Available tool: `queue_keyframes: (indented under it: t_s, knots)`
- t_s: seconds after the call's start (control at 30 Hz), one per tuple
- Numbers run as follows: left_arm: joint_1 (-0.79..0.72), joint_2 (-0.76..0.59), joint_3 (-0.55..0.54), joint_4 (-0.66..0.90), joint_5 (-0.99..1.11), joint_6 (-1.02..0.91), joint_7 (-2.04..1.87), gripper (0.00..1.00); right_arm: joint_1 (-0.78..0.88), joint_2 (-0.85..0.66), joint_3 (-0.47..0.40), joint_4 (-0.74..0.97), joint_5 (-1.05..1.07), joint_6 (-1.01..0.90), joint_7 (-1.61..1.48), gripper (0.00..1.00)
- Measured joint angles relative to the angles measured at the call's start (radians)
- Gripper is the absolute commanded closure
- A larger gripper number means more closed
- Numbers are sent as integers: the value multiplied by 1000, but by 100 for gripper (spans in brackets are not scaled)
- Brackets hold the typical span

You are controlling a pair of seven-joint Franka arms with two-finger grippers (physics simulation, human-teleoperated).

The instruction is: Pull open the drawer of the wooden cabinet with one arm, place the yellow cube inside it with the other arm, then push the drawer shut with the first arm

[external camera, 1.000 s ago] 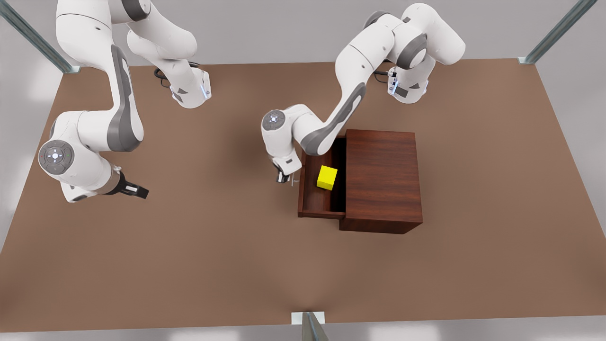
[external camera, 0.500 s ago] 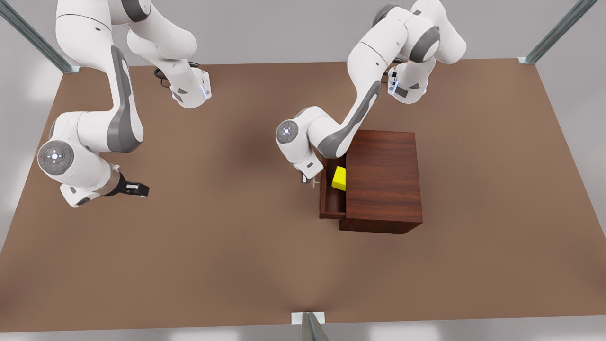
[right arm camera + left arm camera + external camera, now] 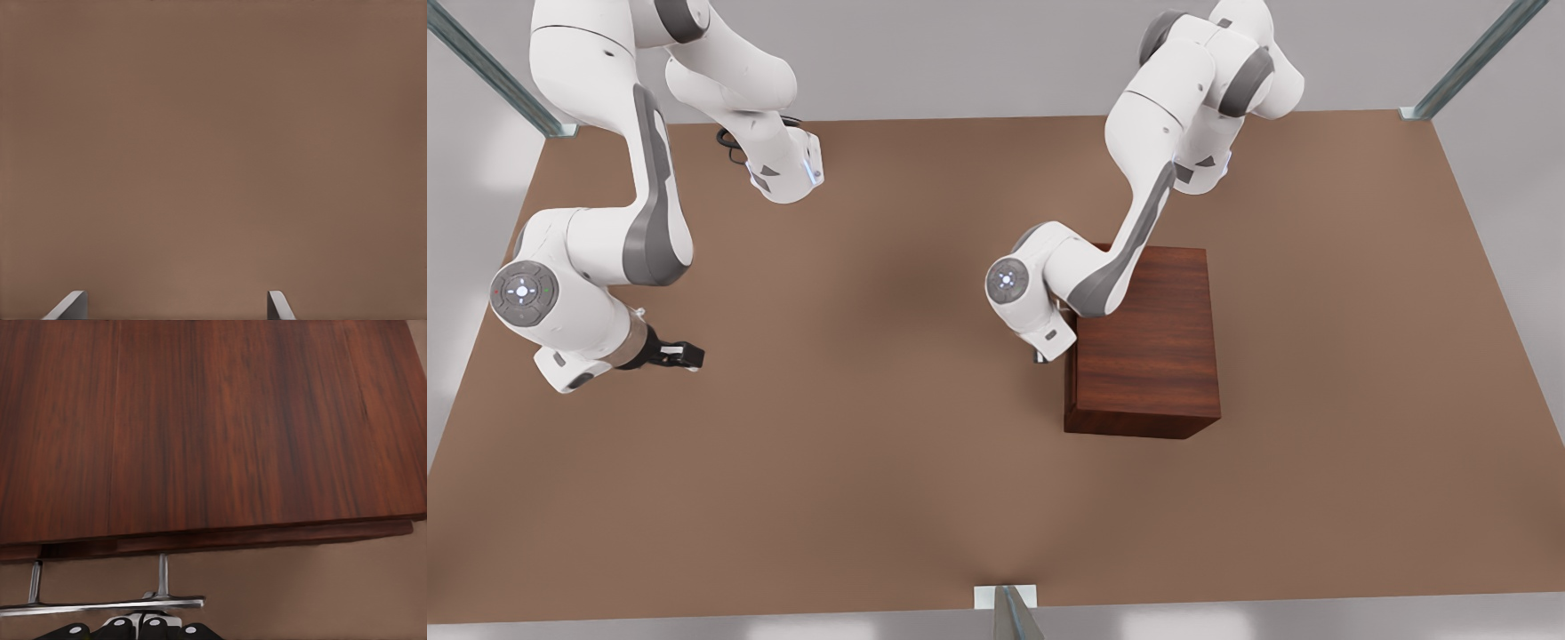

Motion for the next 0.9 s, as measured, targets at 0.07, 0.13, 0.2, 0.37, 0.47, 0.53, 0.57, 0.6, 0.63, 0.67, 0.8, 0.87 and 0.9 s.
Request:
queue_keyframes:
  t_s: [0.07,0.13,0.2,0.37,0.47,0.53,0.57,0.6,0.63,0.67,0.8,0.87,0.9]
  knots:
    - [1,-1,4,0,1,-6,14,100,0,3,0,1,0,0,-6,0]
    - [-1,-1,8,1,3,-12,26,100,0,6,0,3,0,0,-11,0]
    - [-3,0,11,11,2,-16,38,100,1,10,0,3,-1,0,-16,0]
    - [45,-12,25,164,-129,-27,56,0,1,12,0,4,-2,0,-26,0]
    - [168,-160,27,168,-160,-104,130,0,1,12,1,4,-2,1,-31,0]
    - [328,-273,30,165,-188,-201,263,0,0,12,0,4,-2,1,-33,0]
    - [424,-310,31,168,-208,-253,350,0,0,12,0,4,-2,1,-35,0]
    - [498,-331,32,171,-221,-293,447,0,0,12,0,4,-2,1,-36,0]
    - [544,-340,32,171,-234,-318,546,0,0,12,1,4,-2,1,-37,0]
    - [585,-341,24,171,-245,-336,640,0,0,12,1,4,-3,1,-38,0]
    - [704,-339,-125,170,-265,-344,950,0,0,12,1,5,-2,1,-42,0]
    - [697,-338,-135,170,-258,-342,1080,0,0,12,1,4,-2,1,-43,0]
    - [695,-339,-137,170,-256,-342,1139,0,0,12,1,5,-2,1,-44,0]
